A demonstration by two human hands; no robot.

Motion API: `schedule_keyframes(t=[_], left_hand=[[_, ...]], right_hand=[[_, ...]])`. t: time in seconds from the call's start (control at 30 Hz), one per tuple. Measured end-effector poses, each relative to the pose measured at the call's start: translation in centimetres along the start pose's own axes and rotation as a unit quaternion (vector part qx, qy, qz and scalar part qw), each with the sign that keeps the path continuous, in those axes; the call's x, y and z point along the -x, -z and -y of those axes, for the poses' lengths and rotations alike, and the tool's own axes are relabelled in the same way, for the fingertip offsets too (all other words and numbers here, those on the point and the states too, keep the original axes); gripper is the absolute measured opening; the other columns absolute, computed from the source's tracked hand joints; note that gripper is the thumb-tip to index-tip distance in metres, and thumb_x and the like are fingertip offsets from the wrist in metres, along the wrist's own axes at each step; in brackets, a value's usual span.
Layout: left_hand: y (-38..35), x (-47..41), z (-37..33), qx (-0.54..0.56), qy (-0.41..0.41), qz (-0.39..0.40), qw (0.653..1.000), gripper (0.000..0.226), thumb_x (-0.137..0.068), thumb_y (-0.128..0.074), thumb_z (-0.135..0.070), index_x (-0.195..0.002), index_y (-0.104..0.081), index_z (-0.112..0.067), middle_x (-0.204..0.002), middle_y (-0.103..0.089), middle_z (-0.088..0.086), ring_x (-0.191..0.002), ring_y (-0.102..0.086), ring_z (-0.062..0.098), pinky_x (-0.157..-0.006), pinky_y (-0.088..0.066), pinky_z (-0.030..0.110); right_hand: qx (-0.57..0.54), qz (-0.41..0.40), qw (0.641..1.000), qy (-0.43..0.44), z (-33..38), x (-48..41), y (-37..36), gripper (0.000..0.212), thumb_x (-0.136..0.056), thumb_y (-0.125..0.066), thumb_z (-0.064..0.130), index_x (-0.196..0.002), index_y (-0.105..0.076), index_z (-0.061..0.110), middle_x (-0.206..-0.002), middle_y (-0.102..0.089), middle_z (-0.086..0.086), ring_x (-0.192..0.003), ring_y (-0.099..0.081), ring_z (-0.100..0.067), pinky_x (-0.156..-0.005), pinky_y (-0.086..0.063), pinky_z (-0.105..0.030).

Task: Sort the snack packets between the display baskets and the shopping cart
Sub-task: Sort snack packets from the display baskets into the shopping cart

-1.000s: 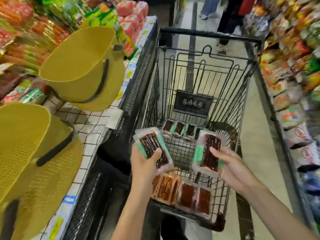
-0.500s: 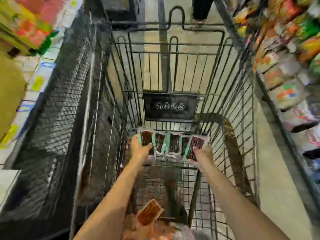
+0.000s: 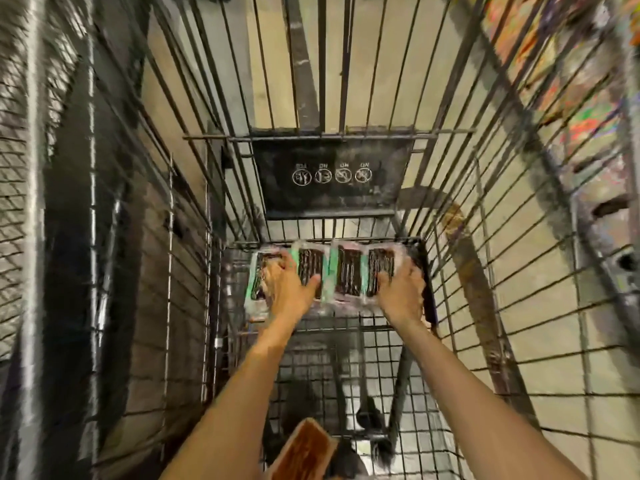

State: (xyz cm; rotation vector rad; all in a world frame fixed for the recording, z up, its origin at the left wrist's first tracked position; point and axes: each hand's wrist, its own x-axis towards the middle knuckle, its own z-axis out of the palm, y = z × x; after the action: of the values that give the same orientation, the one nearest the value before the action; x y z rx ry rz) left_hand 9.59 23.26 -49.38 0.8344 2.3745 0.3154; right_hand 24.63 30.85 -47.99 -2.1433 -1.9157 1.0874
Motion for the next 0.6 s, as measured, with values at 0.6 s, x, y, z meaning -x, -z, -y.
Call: schedule_keyframes(t=[0.6], left_hand=[[16.1,28.2,0.3,0.143,-0.093,-0.107,0.979,0.038,-0.097,-0.053,-0.013,-0.133,-0.051,-0.004,-0.129,-0.057,0.012,-0.121,-0.052,0.025,-0.1,-0.034,0.024]], right_hand=[[-0.069,0.139,0.94,0.302,1.6,24.1,15.9,0.029,-0.096,-0.053,0.022,-0.125,-0.056,0.023,-0.124,-0.051,0.015,-0.112,-0.048,0.0,-0.092,-0.036,-0.009]])
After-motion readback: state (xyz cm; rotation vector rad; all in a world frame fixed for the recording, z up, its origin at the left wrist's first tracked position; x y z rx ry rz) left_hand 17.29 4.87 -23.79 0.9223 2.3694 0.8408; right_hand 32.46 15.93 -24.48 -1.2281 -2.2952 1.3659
